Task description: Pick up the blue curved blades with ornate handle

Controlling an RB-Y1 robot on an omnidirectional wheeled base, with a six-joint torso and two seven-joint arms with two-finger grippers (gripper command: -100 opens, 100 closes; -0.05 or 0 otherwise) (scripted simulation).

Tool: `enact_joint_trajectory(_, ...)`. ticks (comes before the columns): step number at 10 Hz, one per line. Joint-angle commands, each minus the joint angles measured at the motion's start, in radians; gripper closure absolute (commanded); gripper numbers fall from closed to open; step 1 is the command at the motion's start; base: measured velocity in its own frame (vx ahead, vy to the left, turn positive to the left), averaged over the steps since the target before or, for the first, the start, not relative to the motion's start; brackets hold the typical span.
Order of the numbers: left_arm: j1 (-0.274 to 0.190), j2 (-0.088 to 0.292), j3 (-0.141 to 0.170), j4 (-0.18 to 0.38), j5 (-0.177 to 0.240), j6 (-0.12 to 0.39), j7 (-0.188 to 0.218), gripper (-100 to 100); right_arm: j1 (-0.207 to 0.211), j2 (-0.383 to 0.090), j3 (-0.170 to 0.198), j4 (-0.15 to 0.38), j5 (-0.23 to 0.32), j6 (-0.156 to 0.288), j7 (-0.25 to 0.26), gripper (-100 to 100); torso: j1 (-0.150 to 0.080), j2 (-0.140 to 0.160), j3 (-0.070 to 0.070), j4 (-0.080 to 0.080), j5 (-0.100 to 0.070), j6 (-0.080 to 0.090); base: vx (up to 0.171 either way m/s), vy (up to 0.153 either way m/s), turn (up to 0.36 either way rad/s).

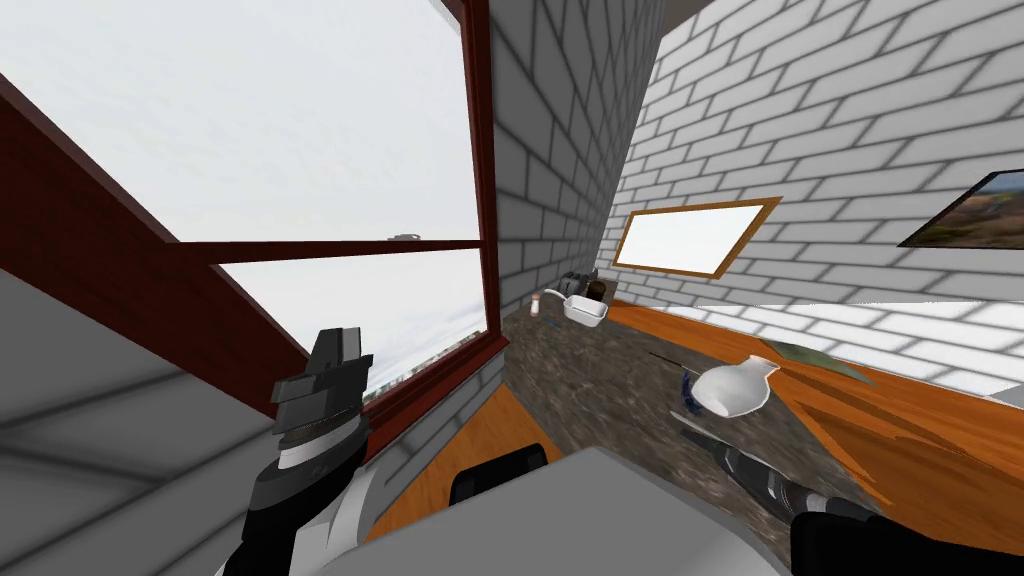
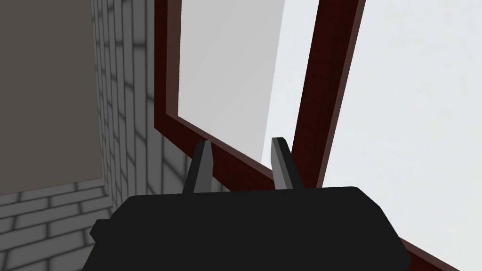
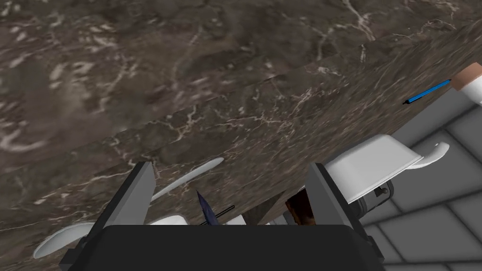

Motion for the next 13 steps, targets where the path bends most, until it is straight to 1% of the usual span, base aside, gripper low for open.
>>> enact_joint_trajectory(1, 0.0, 0.0, 0.0, 0.0, 0.0, 0.0, 0.0, 0, 0.05, -0.046, -0.008, 0.018, -0.024, 0.02, -0.01, -100, 0.0, 0.0, 0.0, 0.0, 0.0, 0.0, 0.087, -0.031, 0.132)
enact_joint_trajectory(2, 0.0, 0.0, 0.0, 0.0, 0.0, 0.0, 0.0, 0, 0.056, -0.046, -0.008, 0.018, -0.024, 0.02, -0.01, -100, 0.0, 0.0, 0.0, 0.0, 0.0, -0.001, 0.066, -0.029, 0.085)
enact_joint_trajectory(3, 0.0, 0.0, 0.0, 0.0, 0.0, 0.0, 0.0, 0, 0.096, -0.078, -0.015, 0.029, -0.044, 0.038, -0.018, -100, 0.001, 0.001, 0.0, 0.0, 0.0, 0.0, 0.075, -0.036, 0.128)
enact_joint_trajectory(4, 0.0, 0.0, 0.0, 0.0, 0.0, 0.0, 0.0, 0, 0.122, -0.108, -0.022, 0.039, -0.063, 0.057, -0.026, -100, 0.001, 0.0, 0.0, 0.0, 0.0, -0.001, 0.098, -0.048, 0.278)
enact_joint_trajectory(5, 0.0, 0.0, 0.0, 0.0, 0.0, 0.0, 0.0, 0, 0.14, -0.108, -0.022, 0.039, -0.063, 0.057, -0.026, -100, 0.0, -0.001, -0.001, 0.0, 0.0, -0.001, 0.074, -0.059, 0.076)
enact_joint_trajectory(7, 0.0, 0.0, 0.0, 0.0, 0.0, 0.0, 0.0, 0, 0.207, -0.162, -0.034, 0.057, -0.097, 0.09, -0.042, -100, 0.0, 0.0, 0.0, 0.0, 0.0, 0.0, 0.078, -0.063, 0.13)
enact_joint_trajectory(8, 0.0, 0.0, 0.0, 0.0, 0.0, 0.0, 0.0, 0, 0.214, -0.162, -0.034, 0.057, -0.097, 0.09, -0.042, -100, -0.001, 0.0, 0.0, 0.0, 0.0, 0.0, 0.064, -0.06, 0.082)
enact_joint_trajectory(11, 0.0, 0.0, 0.0, 0.0, 0.0, 0.0, 0.0, 0, 0.304, -0.226, -0.05, 0.079, -0.138, 0.131, -0.063, -100, -0.002, 0.0, 0.0, 0.0, 0.0, 0.0, 0.079, -0.083, 0.136)
enact_joint_trajectory(13, 0.0, 0.0, 0.0, 0.0, 0.0, 0.0, 0.0, 0, 0.346, -0.255, -0.058, 0.089, -0.157, 0.151, -0.073, -100, -0.003, -0.001, -0.001, 0.0, -0.001, 0.0, 0.09, -0.108, 0.115)
